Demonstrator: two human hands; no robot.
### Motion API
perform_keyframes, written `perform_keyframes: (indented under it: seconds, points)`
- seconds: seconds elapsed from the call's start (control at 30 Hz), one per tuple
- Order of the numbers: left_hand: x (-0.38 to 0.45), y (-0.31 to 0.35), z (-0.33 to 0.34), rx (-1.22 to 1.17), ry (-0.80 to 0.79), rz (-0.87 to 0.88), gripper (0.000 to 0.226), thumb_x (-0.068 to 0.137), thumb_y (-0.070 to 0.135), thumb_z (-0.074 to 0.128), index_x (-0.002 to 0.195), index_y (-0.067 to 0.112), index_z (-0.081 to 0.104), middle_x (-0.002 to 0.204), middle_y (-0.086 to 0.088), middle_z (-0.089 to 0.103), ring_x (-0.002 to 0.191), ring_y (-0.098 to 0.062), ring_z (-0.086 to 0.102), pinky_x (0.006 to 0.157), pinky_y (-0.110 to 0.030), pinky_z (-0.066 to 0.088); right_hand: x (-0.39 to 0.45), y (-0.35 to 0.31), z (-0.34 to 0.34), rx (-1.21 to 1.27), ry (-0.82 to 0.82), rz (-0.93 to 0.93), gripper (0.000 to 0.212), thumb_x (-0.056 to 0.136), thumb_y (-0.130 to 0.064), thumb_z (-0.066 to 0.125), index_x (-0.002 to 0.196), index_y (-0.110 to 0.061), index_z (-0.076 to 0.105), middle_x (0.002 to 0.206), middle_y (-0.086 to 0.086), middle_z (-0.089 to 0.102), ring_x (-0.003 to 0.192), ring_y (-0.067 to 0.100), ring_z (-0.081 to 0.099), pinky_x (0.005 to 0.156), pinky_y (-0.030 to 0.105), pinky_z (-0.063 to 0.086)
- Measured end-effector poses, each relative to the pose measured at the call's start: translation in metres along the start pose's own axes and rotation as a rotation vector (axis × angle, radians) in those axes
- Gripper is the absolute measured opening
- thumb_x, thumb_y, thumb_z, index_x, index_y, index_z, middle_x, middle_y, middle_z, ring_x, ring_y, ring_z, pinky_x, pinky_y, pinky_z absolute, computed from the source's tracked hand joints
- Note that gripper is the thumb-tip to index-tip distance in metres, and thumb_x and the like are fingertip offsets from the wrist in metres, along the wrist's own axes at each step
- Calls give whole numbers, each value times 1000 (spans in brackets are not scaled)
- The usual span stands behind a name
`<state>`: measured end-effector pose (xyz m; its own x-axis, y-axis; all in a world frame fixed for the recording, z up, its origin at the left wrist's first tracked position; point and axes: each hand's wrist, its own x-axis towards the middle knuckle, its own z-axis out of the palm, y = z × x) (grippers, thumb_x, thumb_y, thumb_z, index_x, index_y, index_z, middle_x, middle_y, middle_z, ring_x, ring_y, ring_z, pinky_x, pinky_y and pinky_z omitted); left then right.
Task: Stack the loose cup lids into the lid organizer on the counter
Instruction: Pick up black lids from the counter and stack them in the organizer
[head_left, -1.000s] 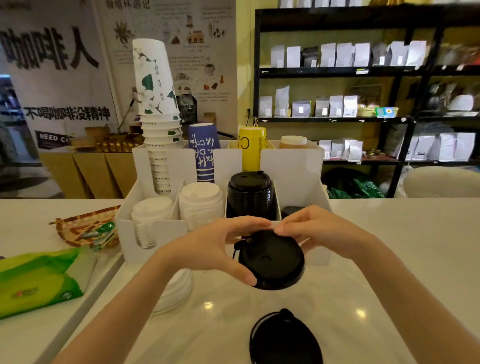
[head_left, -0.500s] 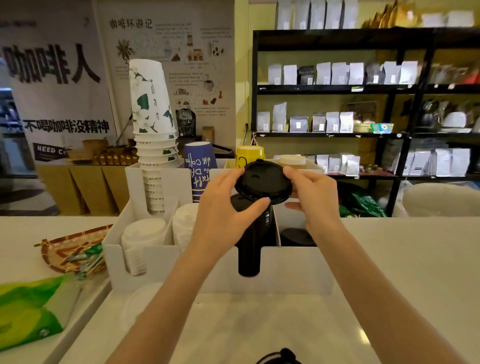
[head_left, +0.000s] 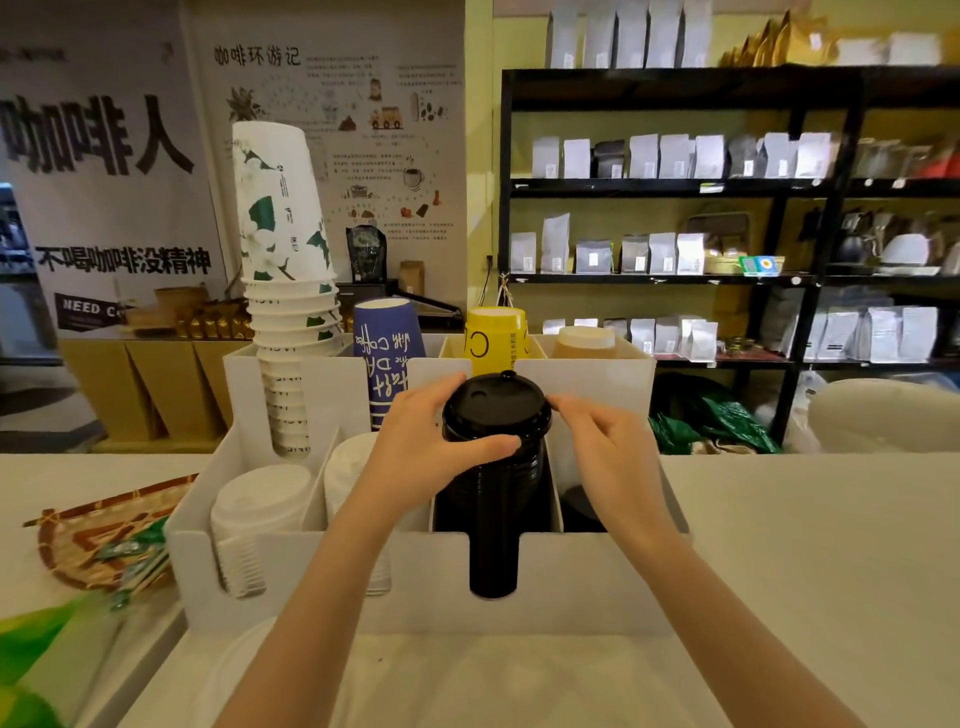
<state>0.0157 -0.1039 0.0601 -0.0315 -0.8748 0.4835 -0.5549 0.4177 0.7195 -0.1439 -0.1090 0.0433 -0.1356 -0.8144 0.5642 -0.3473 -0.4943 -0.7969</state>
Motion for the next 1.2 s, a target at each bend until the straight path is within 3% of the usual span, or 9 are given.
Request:
perform_keyframes:
  seconds: [0.07,0.2,0.33,0.47,0.57,0.67,0.83,1.2]
  points:
    - [2,-1,-1,-61,-62,-23,75,64,28,76,130,20,41,110,11,47,111,-11,44,94,-28,37,-1,5,0,-7,-8,-24,37,91,-24,44,77,4,65,64,21,62,54,17,50,50,17,36]
    - [5,-9,-8,-110,-127,-14,58,64,20,76,116,28,52,113,12,54,114,-8,48,100,-25,36,-3,12,-2,-16,21,-41,27,89,-18,47,86,-9,71,86,10,69,75,3,56,64,-2,38]
    - [7,-18,-16,-113,-183,-49,60,67,18,74,122,20,49,125,-1,56,116,-13,50,97,-24,38,-3,12,-1,-79,-63,-90,29,88,-16,50,77,1,70,82,17,72,73,12,57,64,6,39]
    - [8,-21,-11,-78,-238,-64,55,72,26,69,123,23,49,126,1,55,117,-14,49,101,-31,41,-1,16,-1,-204,-2,-151,26,88,-17,51,83,-4,72,89,10,69,77,3,52,68,-6,31]
    - [9,-21,-9,-84,-229,-80,55,71,28,69,123,24,50,125,2,56,118,-14,50,104,-39,41,0,19,-1,-240,32,-184,22,86,-16,53,84,-7,72,90,6,66,81,10,53,69,-5,33]
    - [9,-22,-9,-68,-240,-71,54,72,29,69,122,24,50,124,2,56,116,-14,50,102,-35,41,-1,20,1,-250,44,-240,22,85,-17,54,81,-6,73,86,8,68,77,12,56,70,0,36]
    - [7,-21,-9,-26,-241,-61,61,61,48,67,117,27,53,117,3,59,109,-14,54,96,-34,46,-2,23,1,-245,51,-348,35,81,-29,47,76,-6,73,77,8,69,70,10,57,68,4,39]
    - [6,-21,-7,-18,-208,-21,54,68,36,70,118,27,52,121,2,56,114,-15,51,98,-35,46,-1,32,2,-146,48,-403,32,81,-28,48,85,-7,72,78,3,66,68,2,56,67,3,43]
